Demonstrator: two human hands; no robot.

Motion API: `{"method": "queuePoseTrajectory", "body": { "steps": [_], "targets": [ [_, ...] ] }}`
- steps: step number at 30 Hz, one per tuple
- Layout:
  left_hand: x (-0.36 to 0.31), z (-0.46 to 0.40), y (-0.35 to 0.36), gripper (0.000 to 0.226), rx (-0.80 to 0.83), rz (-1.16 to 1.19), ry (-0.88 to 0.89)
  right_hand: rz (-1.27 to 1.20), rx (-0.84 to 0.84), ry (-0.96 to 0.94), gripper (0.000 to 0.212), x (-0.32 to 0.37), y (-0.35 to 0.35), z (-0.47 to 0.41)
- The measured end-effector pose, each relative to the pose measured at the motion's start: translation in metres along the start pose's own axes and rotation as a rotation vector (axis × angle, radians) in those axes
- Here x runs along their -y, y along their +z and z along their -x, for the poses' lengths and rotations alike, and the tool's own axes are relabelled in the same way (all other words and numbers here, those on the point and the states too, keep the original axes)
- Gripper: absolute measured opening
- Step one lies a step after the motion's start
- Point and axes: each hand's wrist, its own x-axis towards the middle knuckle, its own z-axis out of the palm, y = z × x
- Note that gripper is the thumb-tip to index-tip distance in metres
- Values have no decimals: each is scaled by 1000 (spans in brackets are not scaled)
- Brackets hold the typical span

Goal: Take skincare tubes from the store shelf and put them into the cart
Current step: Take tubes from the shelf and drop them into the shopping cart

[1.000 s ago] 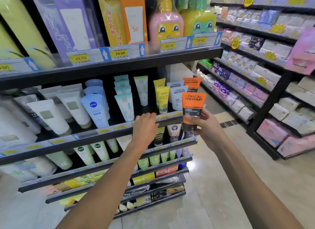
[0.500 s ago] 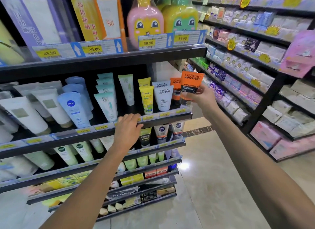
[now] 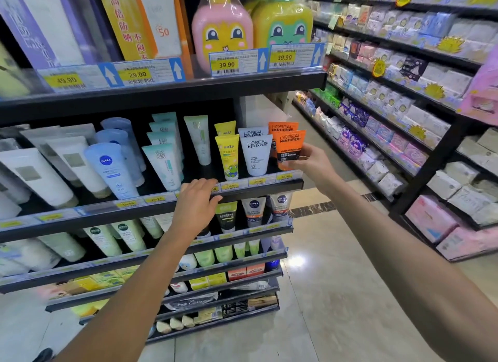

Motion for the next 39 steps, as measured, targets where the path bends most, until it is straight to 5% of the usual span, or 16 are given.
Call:
{"method": "queuePoseTrajectory", "body": {
  "steps": [11,27,32,39],
  "targets": [
    [-6,2,-4,42,20,-15,-40,-49,-25,-3,41,-9,7,3],
    [-11,20,-18,58,79,-22,5,158,-217,16,72,-20,17,67],
    [-9,70,-31,61,30,5,-9,381,-80,-73,57,-19,43,130],
    [18,213,-60,51,14,2,-287,731,306,-252,51,-12,127,213]
  ]
}}
